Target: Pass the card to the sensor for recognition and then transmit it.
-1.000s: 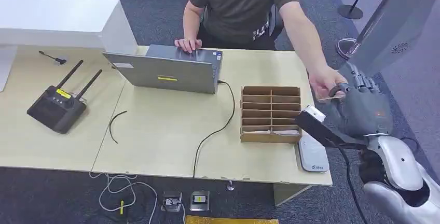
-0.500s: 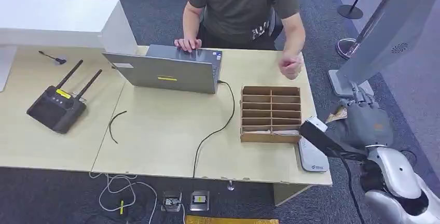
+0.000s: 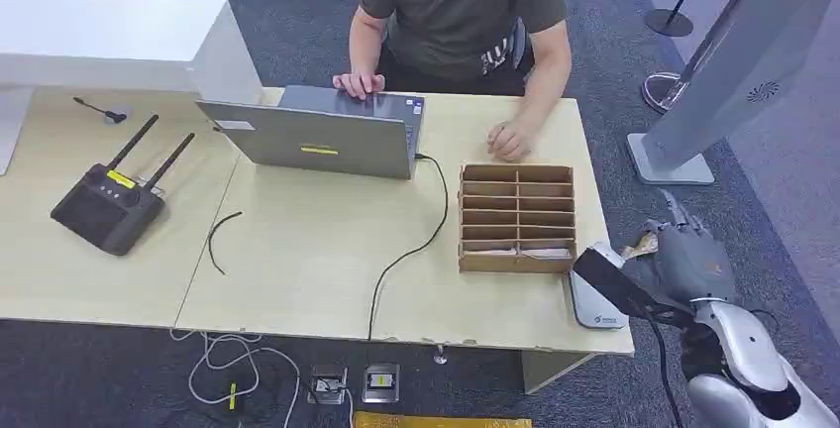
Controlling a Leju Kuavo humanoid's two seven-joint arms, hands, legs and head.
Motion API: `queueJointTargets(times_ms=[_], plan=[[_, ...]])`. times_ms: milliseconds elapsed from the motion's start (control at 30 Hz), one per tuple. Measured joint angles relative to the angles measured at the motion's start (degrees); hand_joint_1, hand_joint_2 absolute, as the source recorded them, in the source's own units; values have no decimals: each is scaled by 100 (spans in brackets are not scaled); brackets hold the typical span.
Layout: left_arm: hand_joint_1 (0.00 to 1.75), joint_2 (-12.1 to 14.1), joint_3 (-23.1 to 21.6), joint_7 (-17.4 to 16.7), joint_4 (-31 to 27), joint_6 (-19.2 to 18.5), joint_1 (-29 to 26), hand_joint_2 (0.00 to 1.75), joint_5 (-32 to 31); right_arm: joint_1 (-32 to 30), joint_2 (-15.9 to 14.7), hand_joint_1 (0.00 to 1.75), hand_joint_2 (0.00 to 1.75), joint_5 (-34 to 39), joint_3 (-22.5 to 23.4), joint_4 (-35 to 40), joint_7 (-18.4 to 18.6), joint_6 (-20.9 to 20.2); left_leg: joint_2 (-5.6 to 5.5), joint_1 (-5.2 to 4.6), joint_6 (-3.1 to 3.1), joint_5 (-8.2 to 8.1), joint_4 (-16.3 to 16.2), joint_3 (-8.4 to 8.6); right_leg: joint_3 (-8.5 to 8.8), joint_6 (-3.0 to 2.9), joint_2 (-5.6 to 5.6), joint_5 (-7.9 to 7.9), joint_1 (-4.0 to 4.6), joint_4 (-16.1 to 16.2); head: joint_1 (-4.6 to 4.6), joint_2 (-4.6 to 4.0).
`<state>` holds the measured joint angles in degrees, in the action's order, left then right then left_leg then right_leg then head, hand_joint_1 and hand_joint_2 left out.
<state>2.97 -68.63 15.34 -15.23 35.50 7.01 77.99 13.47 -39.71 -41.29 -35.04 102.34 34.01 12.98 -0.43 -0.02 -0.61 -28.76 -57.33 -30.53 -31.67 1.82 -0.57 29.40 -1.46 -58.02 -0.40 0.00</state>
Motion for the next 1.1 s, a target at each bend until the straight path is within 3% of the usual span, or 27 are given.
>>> queueJointTargets(times_ms=[400,633,1100], plan=[[0,26,0,-68,0,-4,9,0,-109,-84,138,175,175,284,-100,-470,-109,277,1,0,0,0,0,0,0,0,1,0,0,0,0,0],[0,53,0,-159,0,-4,23,0,-186,-89,223,175,175,549,-190,-787,-223,654,1,1,0,0,0,-2,-2,0,1,0,1,0,-2,0],[0,53,0,-249,0,7,18,0,-234,-110,470,175,175,1054,-284,-1611,-520,811,1,1,0,0,0,-2,-2,0,2,0,1,0,0,0]])
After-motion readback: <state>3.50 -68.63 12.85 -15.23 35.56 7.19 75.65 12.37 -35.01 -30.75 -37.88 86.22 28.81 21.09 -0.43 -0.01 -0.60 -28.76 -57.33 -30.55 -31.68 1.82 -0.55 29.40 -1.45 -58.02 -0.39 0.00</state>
